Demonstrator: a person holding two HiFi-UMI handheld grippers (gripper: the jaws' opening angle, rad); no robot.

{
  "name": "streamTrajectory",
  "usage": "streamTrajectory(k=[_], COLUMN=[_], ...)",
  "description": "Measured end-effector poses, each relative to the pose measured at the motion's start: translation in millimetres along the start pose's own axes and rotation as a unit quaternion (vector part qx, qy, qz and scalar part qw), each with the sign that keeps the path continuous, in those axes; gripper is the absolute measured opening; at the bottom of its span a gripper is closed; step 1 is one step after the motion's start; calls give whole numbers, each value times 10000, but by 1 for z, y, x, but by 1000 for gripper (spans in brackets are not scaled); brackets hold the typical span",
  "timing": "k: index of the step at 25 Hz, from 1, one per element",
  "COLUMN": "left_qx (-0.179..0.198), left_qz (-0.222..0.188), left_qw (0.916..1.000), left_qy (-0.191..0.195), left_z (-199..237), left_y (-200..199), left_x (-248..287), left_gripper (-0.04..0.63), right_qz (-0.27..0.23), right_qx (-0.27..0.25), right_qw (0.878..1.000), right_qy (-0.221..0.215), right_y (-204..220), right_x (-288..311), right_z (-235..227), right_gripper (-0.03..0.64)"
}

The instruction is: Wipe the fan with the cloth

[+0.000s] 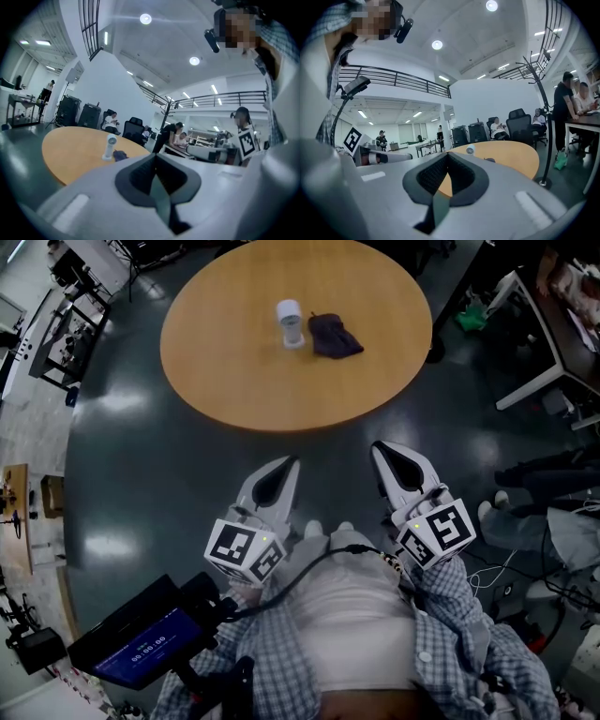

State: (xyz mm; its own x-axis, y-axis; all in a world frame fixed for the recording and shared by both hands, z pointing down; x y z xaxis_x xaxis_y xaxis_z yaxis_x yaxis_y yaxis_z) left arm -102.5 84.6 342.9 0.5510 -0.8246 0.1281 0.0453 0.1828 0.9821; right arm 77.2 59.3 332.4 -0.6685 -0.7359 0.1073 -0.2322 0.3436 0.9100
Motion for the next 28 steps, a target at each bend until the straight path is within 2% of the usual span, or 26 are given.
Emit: streamTrajectory(k=[4,9,18,25,28], left_qx=[11,32,80,192,227], left_qz=[35,57,-153,-22,-38], left_qw=[10000,9996,9982,9980,9980], left_qy=[-72,-260,-583,-609,-584], left_z=[-4,-10,-21,-25,-4], left_y=[0,1,-8,-12,-14], left_x=[3,33,32,42,49], left_gripper=[0,0,0,0,0], right_qz=[-12,31,42,161,195], right_qx=[3,-7,-75,26,-4], right_qw=[10000,9999,9999,9999,9998], right_qy=[-54,-124,-108,21,32], right_y=[-4,-11,-20,-13,-16], right_x=[-4,-7,-35,-38,-13], right_z=[-7,-44,-59,-78,-78], right_gripper=[3,3,3,3,3])
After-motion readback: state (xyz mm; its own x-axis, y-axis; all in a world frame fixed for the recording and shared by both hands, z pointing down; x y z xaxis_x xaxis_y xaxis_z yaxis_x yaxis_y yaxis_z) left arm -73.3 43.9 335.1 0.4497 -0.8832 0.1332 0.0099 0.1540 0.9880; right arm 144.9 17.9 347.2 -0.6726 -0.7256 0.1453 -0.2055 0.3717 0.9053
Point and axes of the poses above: the fingertips, and each gripper's own axes: x forward along the fingers, z to its left, y out of its underside, the point moved 5 cm from there along -x, backward along the fingers, and after that the axes turned 12 degrees about x, right-handed, at the moved point
